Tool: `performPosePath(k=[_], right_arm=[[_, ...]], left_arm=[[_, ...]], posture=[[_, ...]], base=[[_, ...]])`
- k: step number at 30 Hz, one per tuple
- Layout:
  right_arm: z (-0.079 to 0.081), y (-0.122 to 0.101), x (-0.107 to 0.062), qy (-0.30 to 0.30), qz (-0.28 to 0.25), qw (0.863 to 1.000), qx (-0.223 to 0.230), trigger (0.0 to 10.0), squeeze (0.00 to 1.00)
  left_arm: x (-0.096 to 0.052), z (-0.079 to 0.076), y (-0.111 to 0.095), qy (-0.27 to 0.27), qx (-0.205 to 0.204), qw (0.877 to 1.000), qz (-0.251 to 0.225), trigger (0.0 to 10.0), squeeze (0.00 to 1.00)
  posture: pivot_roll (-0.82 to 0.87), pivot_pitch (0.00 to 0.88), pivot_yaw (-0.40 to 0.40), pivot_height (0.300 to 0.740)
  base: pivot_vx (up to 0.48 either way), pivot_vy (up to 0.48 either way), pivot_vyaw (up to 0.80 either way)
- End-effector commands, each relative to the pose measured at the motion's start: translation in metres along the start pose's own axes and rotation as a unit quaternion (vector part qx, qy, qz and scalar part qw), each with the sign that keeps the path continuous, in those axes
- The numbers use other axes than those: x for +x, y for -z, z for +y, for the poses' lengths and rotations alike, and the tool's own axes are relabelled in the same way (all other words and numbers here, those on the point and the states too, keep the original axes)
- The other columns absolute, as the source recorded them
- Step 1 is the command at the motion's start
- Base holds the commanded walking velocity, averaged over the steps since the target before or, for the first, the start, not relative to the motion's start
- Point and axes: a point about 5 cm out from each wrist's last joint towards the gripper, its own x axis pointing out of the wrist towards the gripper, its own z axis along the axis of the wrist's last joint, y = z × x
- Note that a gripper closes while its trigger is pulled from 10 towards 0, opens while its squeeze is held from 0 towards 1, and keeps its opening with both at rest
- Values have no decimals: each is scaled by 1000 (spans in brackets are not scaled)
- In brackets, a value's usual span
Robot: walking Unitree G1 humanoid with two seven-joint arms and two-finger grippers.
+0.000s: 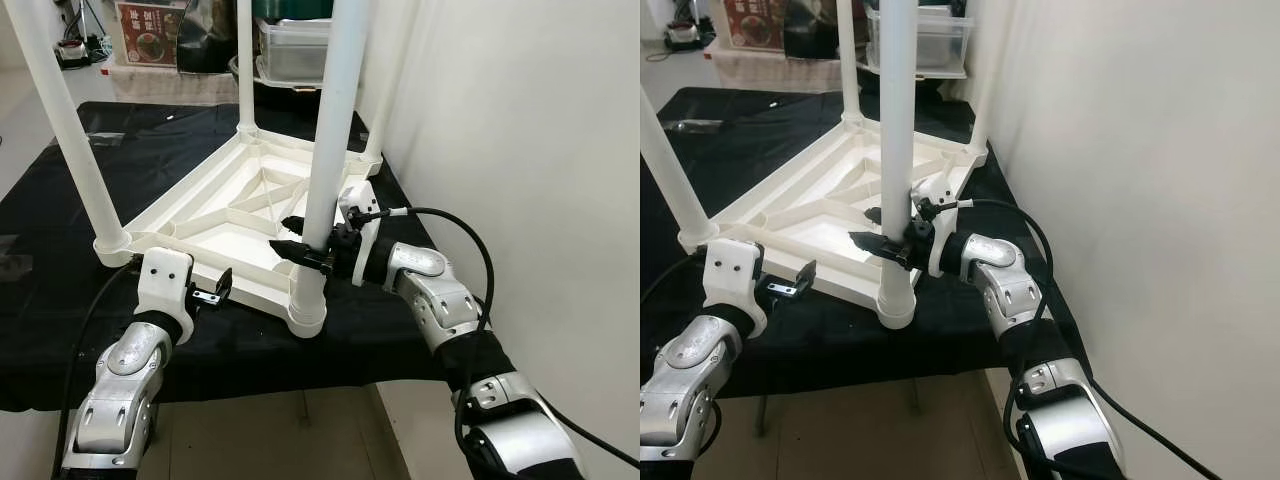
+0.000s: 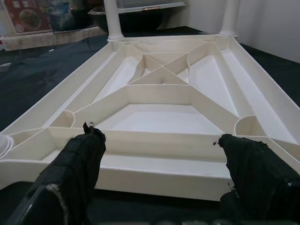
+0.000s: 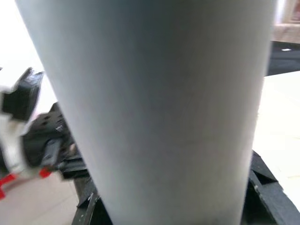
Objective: Building children table
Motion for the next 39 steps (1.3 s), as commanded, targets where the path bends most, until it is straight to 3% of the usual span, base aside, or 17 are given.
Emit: performPosePath(k=[1, 2, 6, 10, 12, 15, 16, 18, 19, 22, 23, 24, 27, 30, 36, 37, 39], right_arm=[[-18, 8, -2, 108, 35, 994, 1, 0, 0], [-37, 14, -12, 250, 44, 966, 49, 0, 0], [-46, 20, -22, 339, 55, 936, 82, 0, 0], [-39, 49, -53, 559, 129, 808, 132, 0, 0], [-33, 53, -55, 583, 137, 789, 135, 0, 0], [-24, 50, -46, 580, 138, 792, 133, 0, 0], [-18, 47, -31, 554, 145, 808, 139, 10000, 0], [-18, 47, -31, 554, 145, 808, 139, 10000, 0], [-15, 40, -18, 526, 116, 830, 147, 10000, 1000], [-14, 31, -8, 491, 82, 854, 151, 10000, 1000], [-19, 2, 6, 370, -6, 915, 160, 10000, 243], [-21, -11, 8, 322, -47, 930, 171, 10000, 0], [-22, -19, 9, 295, -73, 936, 179, 10000, 0], [-10, -38, 5, 116, -92, 982, 117, 10000, 0], [6, -32, -1, -6, -50, 995, 88, 10000, 0], [13, -9, 6, -2, 5, 997, 82, 0, 0], [13, 0, 10, 13, 29, 996, 83, 0, 0]], left_arm=[[-3, -2, -1, 6, -4, 1000, -10, 10000, 0], [-4, -2, -1, 7, -7, 1000, -11, 10000, 0], [-4, -2, -1, 8, -8, 1000, -11, 10000, 0], [-1, -4, -1, 12, -9, 1000, -9, 10000, 0], [-1, -4, 0, 13, -8, 1000, -8, 10000, 0], [0, -4, 0, 12, -8, 1000, -6, 10000, 0], [0, -4, 1, 12, -7, 1000, -5, 10000, 0], [0, -4, 1, 12, -7, 1000, -5, 10000, 0], [0, -4, 1, 12, -7, 1000, -4, 10000, 0], [0, -4, 2, 12, -8, 1000, -3, 10000, 0], [-1, -4, 2, 13, -12, 1000, -3, 10000, 0], [-1, -4, 2, 14, -13, 1000, -4, 10000, 0], [-1, -4, 2, 14, -14, 1000, -4, 10000, 0], [0, -5, 2, 17, -17, 1000, -6, 10000, 0], [1, -6, 2, 21, -21, 1000, -6, 10000, 0], [-1, -6, 2, 21, -21, 1000, -6, 10000, 0], [-1, -5, 1, 20, -21, 1000, -6, 10000, 0]], posture=[[88, 0, -128, 740], [82, 0, -123, 740], [78, 0, -120, 740], [67, 0, -113, 740], [67, 0, -113, 740], [66, 0, -108, 740], [65, 0, -103, 740], [65, 0, -103, 740], [72, 0, -110, 740], [71, 0, -113, 740], [67, 0, -113, 740], [62, 0, -110, 740], [62, 0, -109, 740], [62, 0, -109, 740], [67, 0, -110, 740], [81, 0, -118, 740], [84, 0, -119, 740]], base=[[0, 0, 0], [0, 0, 0], [0, 0, 0], [0, 0, 0], [0, 0, 0], [0, 0, 0], [0, 0, 0], [0, 0, 0], [0, 0, 0], [0, 0, 0], [0, 0, 0], [0, 0, 0], [0, 0, 0], [0, 0, 0], [0, 0, 0], [0, 0, 0], [0, 0, 0]])
